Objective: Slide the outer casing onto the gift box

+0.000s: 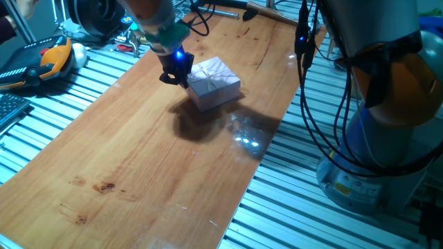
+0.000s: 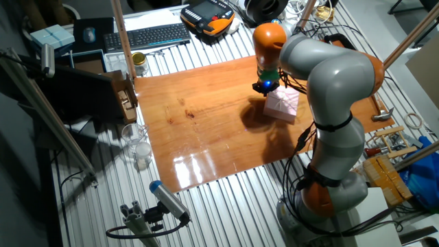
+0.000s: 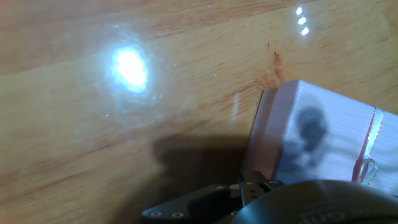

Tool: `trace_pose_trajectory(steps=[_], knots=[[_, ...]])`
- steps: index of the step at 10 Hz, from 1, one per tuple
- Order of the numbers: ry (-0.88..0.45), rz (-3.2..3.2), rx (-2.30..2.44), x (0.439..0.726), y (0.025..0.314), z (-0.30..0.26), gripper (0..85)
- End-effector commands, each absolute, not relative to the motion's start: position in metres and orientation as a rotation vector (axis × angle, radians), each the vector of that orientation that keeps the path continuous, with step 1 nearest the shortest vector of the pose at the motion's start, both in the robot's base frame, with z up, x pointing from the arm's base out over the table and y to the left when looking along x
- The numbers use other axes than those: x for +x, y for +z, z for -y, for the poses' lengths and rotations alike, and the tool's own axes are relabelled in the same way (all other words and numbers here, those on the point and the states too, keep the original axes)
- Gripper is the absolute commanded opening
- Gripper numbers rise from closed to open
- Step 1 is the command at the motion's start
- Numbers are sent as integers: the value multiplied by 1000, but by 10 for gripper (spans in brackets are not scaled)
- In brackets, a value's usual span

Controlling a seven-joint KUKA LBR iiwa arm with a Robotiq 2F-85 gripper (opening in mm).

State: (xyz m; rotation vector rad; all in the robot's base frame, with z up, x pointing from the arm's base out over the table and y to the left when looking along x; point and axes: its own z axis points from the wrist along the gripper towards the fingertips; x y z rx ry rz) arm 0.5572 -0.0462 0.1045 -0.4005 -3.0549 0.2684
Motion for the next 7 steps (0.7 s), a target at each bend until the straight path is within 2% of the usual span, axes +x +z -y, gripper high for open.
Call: trace_pose_trajectory(steps=[1, 7], knots=[[266, 3052, -393, 558, 107, 47, 0], [274, 3066, -310, 557, 101, 60, 0]])
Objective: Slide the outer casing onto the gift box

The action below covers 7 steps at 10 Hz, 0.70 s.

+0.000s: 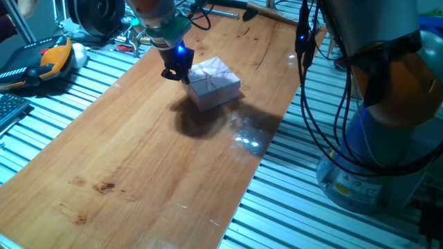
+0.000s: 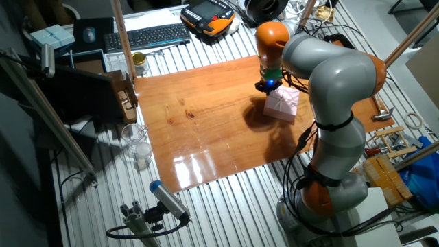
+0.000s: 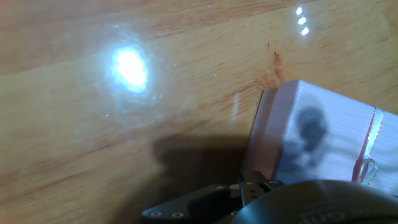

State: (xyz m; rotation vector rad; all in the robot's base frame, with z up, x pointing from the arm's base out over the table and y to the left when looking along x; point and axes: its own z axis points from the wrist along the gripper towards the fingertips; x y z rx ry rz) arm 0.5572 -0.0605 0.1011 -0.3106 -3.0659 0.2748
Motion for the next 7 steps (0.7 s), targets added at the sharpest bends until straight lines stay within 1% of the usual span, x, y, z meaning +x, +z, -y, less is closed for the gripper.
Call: trace_pose_trajectory(steps=[1, 7], knots=[[272, 3066, -308, 557, 101, 61, 0], [285, 3075, -310, 557, 95, 62, 0]])
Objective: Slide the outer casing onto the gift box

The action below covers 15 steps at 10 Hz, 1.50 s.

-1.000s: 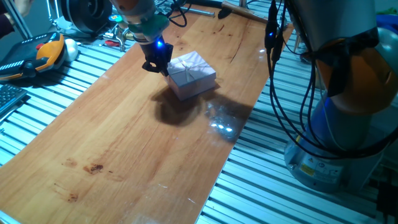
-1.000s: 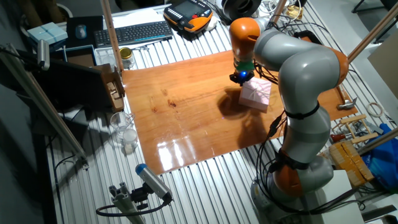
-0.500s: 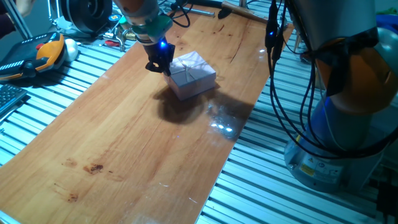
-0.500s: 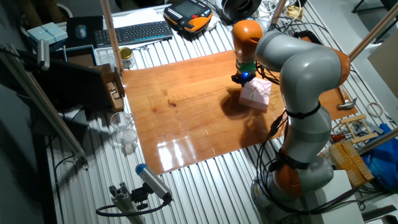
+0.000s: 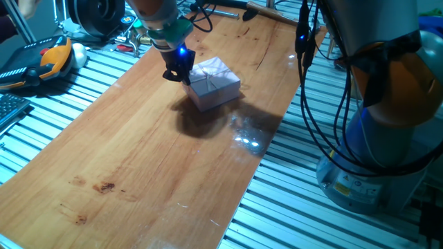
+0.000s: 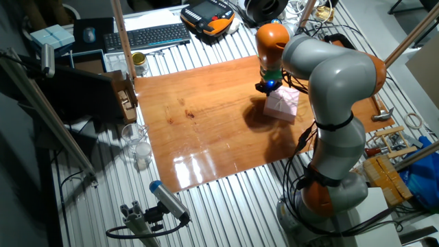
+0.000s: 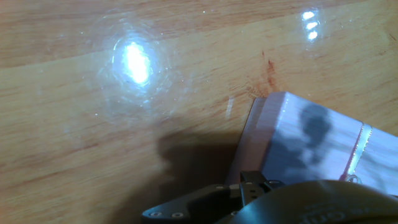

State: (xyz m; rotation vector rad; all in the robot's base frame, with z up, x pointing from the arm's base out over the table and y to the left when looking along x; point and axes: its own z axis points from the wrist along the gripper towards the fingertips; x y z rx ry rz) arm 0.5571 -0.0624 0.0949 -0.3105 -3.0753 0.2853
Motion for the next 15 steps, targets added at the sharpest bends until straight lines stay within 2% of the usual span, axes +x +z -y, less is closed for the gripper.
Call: trace_pose_trajectory(steps=[1, 7, 10, 12, 15], knots=[[281, 3075, -310, 557, 95, 62, 0], [253, 3074, -321, 558, 97, 63, 0], [241, 3067, -309, 561, 109, 66, 0], [154, 3061, -297, 564, 120, 73, 0], [144, 3078, -247, 571, 142, 67, 0]])
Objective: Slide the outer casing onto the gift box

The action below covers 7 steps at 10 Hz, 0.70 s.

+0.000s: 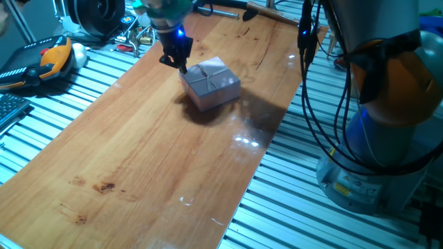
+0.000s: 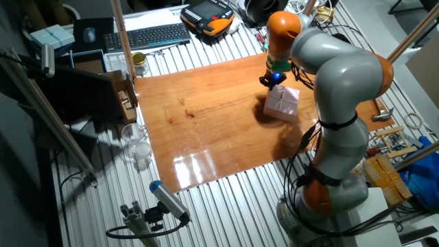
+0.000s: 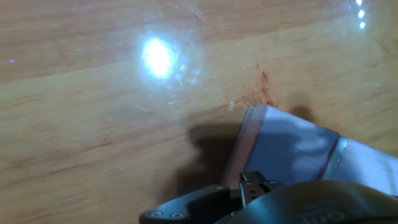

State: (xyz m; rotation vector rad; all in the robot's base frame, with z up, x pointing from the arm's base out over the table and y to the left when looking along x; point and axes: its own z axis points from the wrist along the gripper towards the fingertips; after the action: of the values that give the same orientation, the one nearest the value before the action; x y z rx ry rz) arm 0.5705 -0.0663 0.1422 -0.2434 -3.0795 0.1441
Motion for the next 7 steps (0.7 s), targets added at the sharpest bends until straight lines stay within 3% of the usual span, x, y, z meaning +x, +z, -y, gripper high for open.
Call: trace_pose_trajectory(steps=[1, 7], knots=[[129, 3091, -223, 571, 147, 65, 0], [55, 3149, -100, 569, 170, 31, 0]])
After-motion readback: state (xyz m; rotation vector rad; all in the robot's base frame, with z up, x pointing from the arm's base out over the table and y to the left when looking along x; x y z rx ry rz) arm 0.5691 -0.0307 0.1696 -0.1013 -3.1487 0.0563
